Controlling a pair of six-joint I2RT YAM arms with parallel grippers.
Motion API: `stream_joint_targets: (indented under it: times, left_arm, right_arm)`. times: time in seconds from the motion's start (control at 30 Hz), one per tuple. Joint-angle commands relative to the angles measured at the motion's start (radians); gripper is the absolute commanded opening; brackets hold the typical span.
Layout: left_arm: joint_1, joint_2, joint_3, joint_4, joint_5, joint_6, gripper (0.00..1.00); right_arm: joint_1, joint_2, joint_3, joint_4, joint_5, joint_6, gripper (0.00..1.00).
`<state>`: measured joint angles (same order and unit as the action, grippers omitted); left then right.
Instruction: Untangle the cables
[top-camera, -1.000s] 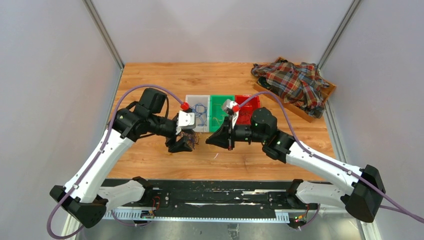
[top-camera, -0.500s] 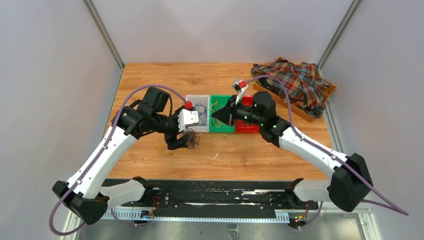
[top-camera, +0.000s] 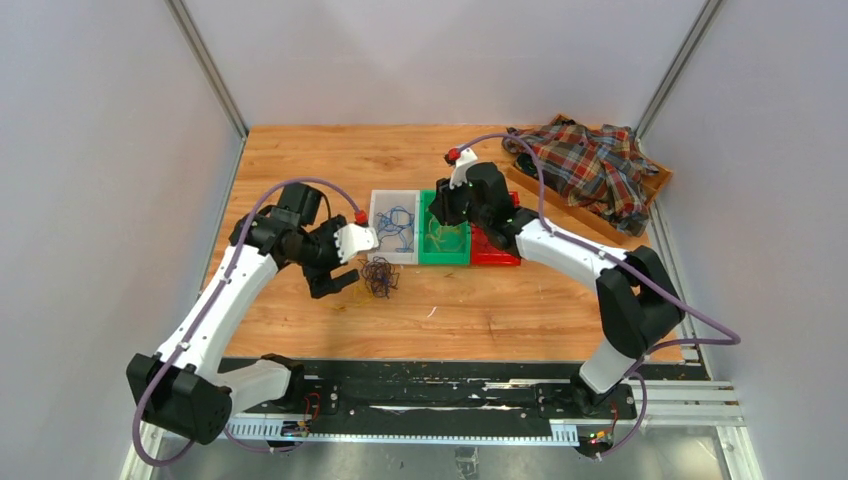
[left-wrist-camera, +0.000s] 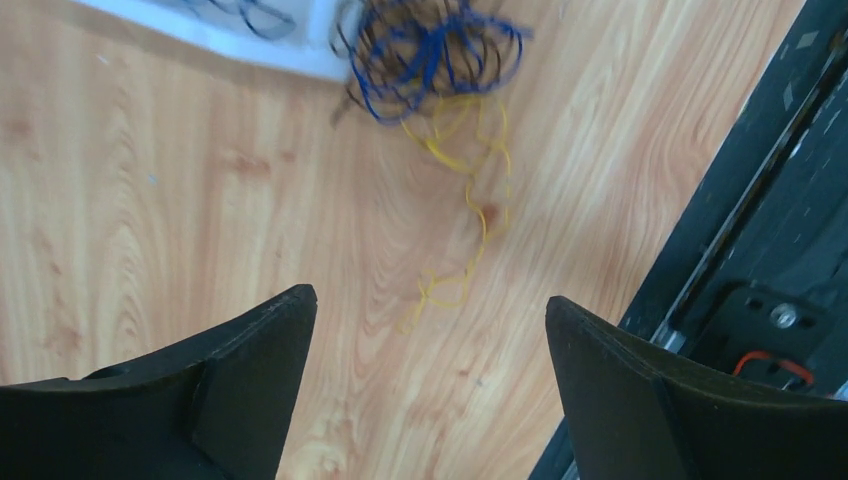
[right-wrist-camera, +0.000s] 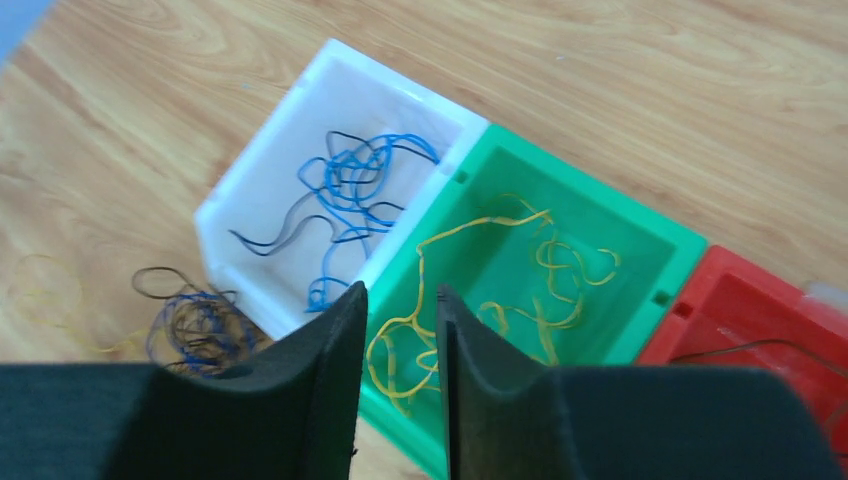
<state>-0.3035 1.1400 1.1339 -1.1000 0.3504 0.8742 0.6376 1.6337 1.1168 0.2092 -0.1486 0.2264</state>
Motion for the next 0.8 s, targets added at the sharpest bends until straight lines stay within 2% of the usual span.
stream_joint_targets:
  times: [0.0,0.13,0.2,0.33,0.5,0.77]
  left_arm:
    - [0.042,0.007,-0.101,-0.008,-0.098,0.175,0.89]
    - [0.098,0.06,-0.157,0.024,-0.159,0.274,0.84]
    - [0.122,0.086,-0.17,0.057,-0.193,0.312,0.81]
    - [0.175,0.134,-0.153,0.081,-0.161,0.36,0.78]
    - [0.191,0.136,-0.252,0.191,-0.242,0.496,0.76]
    - [0.207,0.289,-0.211,0.256,-0.164,0.424,0.7]
  right_arm:
    - [-0.01,-0.011,0.051,0.017,0.121,-0.084,0.4]
    - [0.025,-0.077,-0.004,0.069,0.168,-0.142,0.53]
    - [0.05,-0.125,-0.049,0.106,0.183,-0.173,0.56]
    - [0.104,-0.194,-0.114,0.129,0.196,-0.21,0.56]
    - [0.147,-0.272,-0.206,0.155,0.192,-0.199,0.56]
    - [0.192,-0.38,-0.335,0.171,0.197,-0.154,0.55]
